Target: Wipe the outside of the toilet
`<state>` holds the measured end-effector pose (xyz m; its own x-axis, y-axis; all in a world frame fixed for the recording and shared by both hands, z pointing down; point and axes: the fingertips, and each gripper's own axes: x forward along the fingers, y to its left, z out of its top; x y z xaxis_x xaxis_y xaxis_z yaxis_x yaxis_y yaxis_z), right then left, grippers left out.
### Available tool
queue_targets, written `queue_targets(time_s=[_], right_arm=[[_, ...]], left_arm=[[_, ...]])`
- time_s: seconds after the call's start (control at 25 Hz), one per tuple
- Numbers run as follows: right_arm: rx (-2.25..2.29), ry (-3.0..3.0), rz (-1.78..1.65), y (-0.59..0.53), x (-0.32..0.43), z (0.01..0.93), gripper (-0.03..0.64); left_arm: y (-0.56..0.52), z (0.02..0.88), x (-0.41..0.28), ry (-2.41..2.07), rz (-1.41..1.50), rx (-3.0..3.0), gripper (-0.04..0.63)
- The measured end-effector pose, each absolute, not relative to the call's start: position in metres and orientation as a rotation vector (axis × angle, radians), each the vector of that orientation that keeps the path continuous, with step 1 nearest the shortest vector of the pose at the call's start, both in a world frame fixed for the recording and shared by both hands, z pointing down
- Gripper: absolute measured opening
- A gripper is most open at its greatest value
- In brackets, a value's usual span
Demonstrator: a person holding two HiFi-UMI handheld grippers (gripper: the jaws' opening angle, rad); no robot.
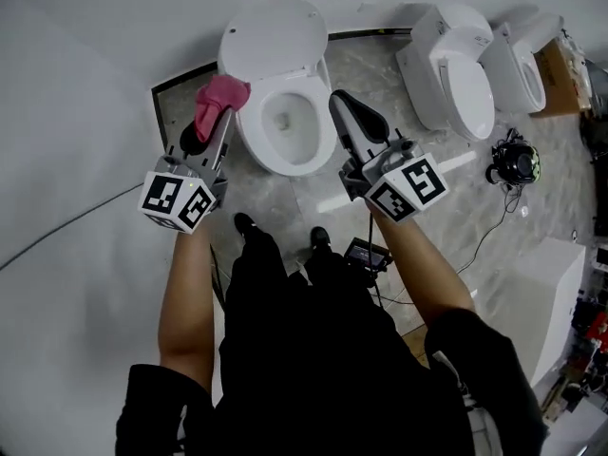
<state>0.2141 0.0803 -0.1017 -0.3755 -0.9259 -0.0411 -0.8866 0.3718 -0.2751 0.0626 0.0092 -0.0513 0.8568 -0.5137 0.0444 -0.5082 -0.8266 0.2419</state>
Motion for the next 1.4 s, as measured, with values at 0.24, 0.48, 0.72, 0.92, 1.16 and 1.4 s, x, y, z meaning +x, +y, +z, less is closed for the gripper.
queue_targets(time_s=[0.24, 0.48, 0.72, 0.92, 1.16, 1.4], right_arm=[[-1.542, 2.518, -0.082, 0.170, 0.283, -0.187, 0.034], [-1.553, 2.514, -0.084, 0.220, 0.311, -0.179, 0.034], [-1.565, 2.498, -0.136, 0.260, 0.322, -0.160, 0.034], [-1.601, 2.451, -0.113, 0.304, 0.311, -0.170, 0.032], [-1.795, 2.451, -0.034, 0.381, 0.298, -0.157, 0.033], [-1.938, 2.385, -0.126, 0.466, 0.275, -0.131, 0.034]], left_arm=[[0.095, -0.141, 0.098, -0.898, -0.135, 2.879, 0.087], [0.171, -0.153, 0.085, -1.083, -0.123, 2.853, 0.087], [0.229, -0.147, 0.075, -1.088, -0.088, 2.809, 0.087], [0.264, -0.134, 0.085, -0.987, -0.060, 2.801, 0.089], [0.320, -0.121, 0.111, -0.888, -0.030, 2.845, 0.089], [0.400, -0.108, 0.126, -0.724, 0.038, 2.888, 0.089]])
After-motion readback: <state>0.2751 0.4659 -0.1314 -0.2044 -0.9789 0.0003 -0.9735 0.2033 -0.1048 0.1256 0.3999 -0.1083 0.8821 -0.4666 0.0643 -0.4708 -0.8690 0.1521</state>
